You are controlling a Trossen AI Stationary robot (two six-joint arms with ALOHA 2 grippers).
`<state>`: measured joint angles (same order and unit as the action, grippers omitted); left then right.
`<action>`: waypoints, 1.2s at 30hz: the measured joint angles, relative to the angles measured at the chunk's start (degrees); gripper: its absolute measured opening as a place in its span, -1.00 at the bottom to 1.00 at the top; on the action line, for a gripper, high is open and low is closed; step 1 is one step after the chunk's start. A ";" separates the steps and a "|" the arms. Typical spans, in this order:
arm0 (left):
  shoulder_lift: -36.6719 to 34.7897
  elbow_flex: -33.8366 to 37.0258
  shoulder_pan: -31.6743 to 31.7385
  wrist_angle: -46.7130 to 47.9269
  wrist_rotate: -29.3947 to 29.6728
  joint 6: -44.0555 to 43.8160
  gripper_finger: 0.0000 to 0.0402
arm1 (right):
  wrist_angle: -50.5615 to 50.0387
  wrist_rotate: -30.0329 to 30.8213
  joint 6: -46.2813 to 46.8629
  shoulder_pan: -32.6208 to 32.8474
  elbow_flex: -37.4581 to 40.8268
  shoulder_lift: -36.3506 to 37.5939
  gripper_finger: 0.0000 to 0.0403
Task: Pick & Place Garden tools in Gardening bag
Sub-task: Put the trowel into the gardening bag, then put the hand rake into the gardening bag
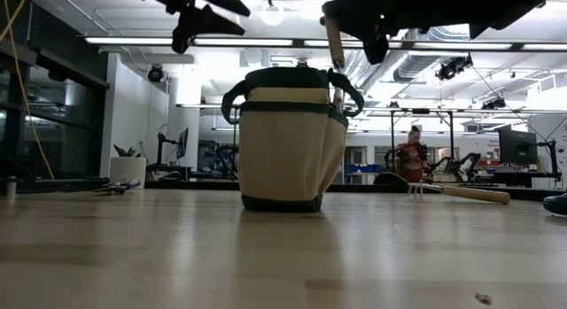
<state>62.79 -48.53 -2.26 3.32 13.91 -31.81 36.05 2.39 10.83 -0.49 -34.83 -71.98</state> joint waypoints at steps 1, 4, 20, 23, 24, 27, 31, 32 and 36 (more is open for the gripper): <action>0.02 0.00 0.00 -0.26 0.00 0.00 -0.30 | -0.18 -0.45 0.09 -0.02 0.00 -0.37 -0.71; 0.00 -0.04 0.00 -0.55 0.02 0.00 -0.30 | 0.81 -1.18 0.38 -0.02 0.02 -1.41 -0.71; 0.04 -0.09 0.00 -0.53 0.22 0.24 -0.30 | 1.92 -1.98 1.42 0.09 0.02 -3.52 -0.71; 0.04 -0.09 0.00 -0.53 0.24 0.25 -0.30 | 1.03 -0.49 1.42 0.11 0.02 -3.48 -0.61; 0.04 -0.09 0.00 -0.53 0.24 0.24 -0.30 | 0.80 0.09 1.46 0.11 0.02 -3.48 -0.55; 0.04 -0.09 0.00 -0.53 0.24 0.39 -0.30 | 0.68 0.20 1.57 0.11 0.02 -3.48 -0.45; 0.04 -0.09 0.00 -0.53 0.26 0.60 -0.30 | 0.66 0.02 1.60 0.11 0.02 -3.48 -0.45; 0.04 -0.11 0.00 -0.52 0.26 0.62 -0.30 | 0.66 -0.22 1.60 0.11 0.02 -3.48 -0.47; 0.04 -0.11 0.00 -0.51 0.17 0.66 -0.30 | 0.63 -1.28 1.62 0.13 0.02 -3.48 -0.54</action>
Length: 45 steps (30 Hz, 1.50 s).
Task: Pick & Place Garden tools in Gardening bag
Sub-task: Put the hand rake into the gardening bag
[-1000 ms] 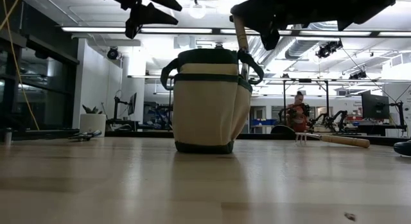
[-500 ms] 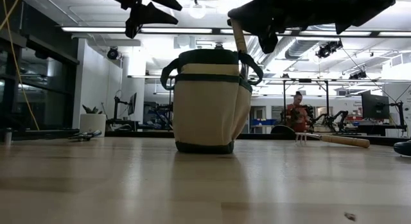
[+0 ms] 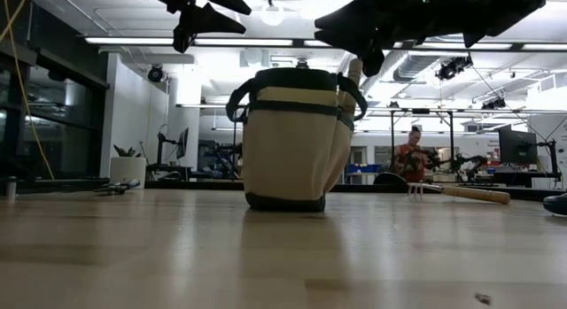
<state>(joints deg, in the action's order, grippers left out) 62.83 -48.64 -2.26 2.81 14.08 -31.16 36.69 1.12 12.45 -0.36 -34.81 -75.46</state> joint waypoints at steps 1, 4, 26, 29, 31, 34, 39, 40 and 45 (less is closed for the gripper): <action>0.00 0.00 0.00 0.00 -0.05 0.00 -0.30 | 0.03 -0.14 0.00 0.00 0.00 0.00 -0.56; 0.00 0.00 0.02 0.00 -0.17 0.02 -0.30 | 0.17 -0.08 0.88 0.02 0.00 0.49 -0.60; -3.83 -0.09 0.00 -0.09 0.56 3.69 -0.30 | -24.57 4.65 9.37 3.36 -0.09 11.34 -0.98; -3.82 -0.09 0.00 -0.15 0.65 3.69 -0.30 | -25.68 6.19 9.99 3.80 -0.09 11.28 -0.98; -3.82 -0.09 0.00 -0.13 0.64 3.69 -0.30 | -25.73 6.74 10.01 3.78 -0.09 11.30 -0.98; -3.82 -0.09 0.00 -0.15 0.64 3.67 -0.30 | -27.30 6.63 10.00 3.76 -0.09 11.28 -0.98; -3.82 -0.09 0.01 -0.15 0.64 3.67 -0.30 | -28.00 6.67 10.21 3.76 -0.09 10.75 -0.98; -3.82 -0.09 0.02 -0.15 0.64 3.67 -0.30 | -27.99 6.57 10.23 3.76 -0.09 10.60 -0.98; -3.82 -0.09 0.01 -0.15 0.64 3.67 -0.30 | -27.89 5.08 10.47 3.74 -0.09 10.08 -0.98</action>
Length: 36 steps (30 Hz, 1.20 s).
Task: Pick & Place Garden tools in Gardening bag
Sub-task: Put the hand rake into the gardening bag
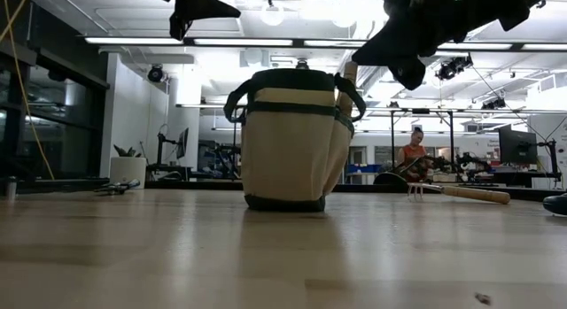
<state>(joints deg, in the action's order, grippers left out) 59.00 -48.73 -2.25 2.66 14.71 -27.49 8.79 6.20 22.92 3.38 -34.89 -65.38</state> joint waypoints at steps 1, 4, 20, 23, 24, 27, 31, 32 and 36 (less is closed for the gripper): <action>0.00 0.00 0.00 0.00 0.00 0.00 -0.30 | 0.23 -0.17 0.00 0.00 0.00 -0.03 -0.98; 0.00 0.00 -0.01 -0.02 -0.01 0.00 -0.30 | 0.89 -0.76 0.13 0.02 0.00 -0.05 -0.98; -3.97 0.07 0.00 0.37 -0.04 5.82 -0.30 | -18.10 10.85 1.07 -0.40 -10.36 5.52 -0.98; -4.20 0.07 0.01 0.26 -0.04 7.22 -0.30 | -30.33 14.11 4.39 -1.94 -15.29 5.50 -0.98; -4.20 0.07 0.01 0.26 -0.04 7.66 -0.30 | -33.81 14.96 6.50 -2.74 -16.64 5.50 -0.98; -4.20 0.07 0.00 0.28 -0.06 8.75 -0.30 | -44.71 15.67 14.28 -6.02 -19.59 5.52 -0.98; -4.20 0.07 -0.01 0.28 -0.20 9.87 -0.30 | -57.47 14.38 23.56 -11.04 -20.68 5.52 -0.98; -4.20 0.07 -0.01 0.28 -0.19 10.33 -0.30 | -60.40 13.80 25.51 -12.46 -20.68 5.45 -0.98; -4.18 0.07 0.01 0.28 -0.28 12.04 -0.30 | -68.34 9.76 28.08 -18.39 -20.65 4.03 -0.94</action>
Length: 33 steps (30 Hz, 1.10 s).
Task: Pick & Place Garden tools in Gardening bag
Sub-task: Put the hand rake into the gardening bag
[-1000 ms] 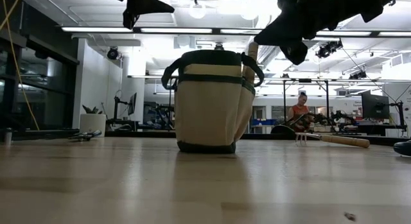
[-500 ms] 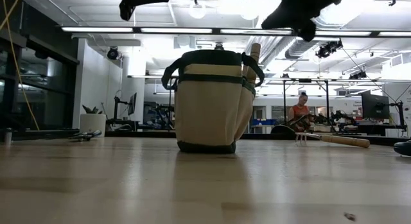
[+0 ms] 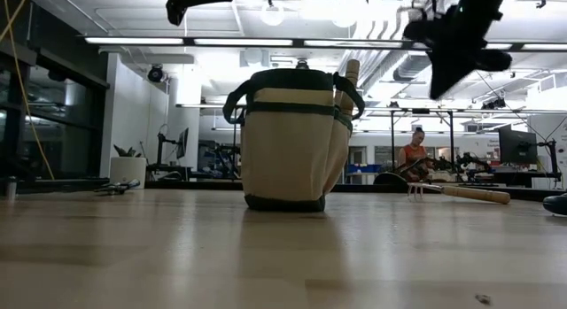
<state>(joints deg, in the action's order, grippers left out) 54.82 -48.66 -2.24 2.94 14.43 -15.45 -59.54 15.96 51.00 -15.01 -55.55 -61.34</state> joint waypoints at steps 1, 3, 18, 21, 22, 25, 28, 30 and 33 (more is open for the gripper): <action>-0.01 0.00 0.00 -0.02 -0.17 0.40 -0.30 | -0.66 -1.34 -0.70 -1.41 0.00 -0.49 -0.91; 0.01 0.00 0.00 -0.01 -0.41 0.90 -0.30 | -0.22 -4.53 -3.39 -4.16 0.00 -1.64 -0.82; 0.01 0.00 0.00 0.17 -4.55 2.78 -0.30 | -0.38 -13.31 -15.69 -19.09 0.00 -22.01 0.01; 0.01 0.00 0.00 0.17 -4.67 2.77 -0.30 | -0.19 -14.44 -17.59 -20.78 0.00 -25.74 0.00; 0.01 0.00 0.00 0.18 -4.67 2.76 -0.30 | -0.13 -14.76 -18.25 -21.23 0.00 -26.86 -0.01; 0.01 0.00 0.00 0.17 -5.46 2.76 -0.30 | 0.74 -15.76 -20.26 -21.97 0.02 -29.97 -0.02; 0.01 0.00 0.00 0.18 -6.14 2.76 -0.30 | 1.29 -16.43 -21.36 -22.55 0.04 -32.60 -0.02; 0.01 0.00 0.00 0.20 -6.16 2.74 -0.30 | 1.77 -16.41 -21.48 -22.55 0.07 -33.86 -0.02; 0.01 0.00 0.00 0.20 -6.16 2.58 -0.30 | 2.25 -16.30 -21.58 -22.88 0.12 -35.29 -0.02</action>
<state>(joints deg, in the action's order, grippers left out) 54.83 -48.66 -2.24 3.14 8.27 -12.86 -57.29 -0.34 29.42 -37.89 -55.43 -96.64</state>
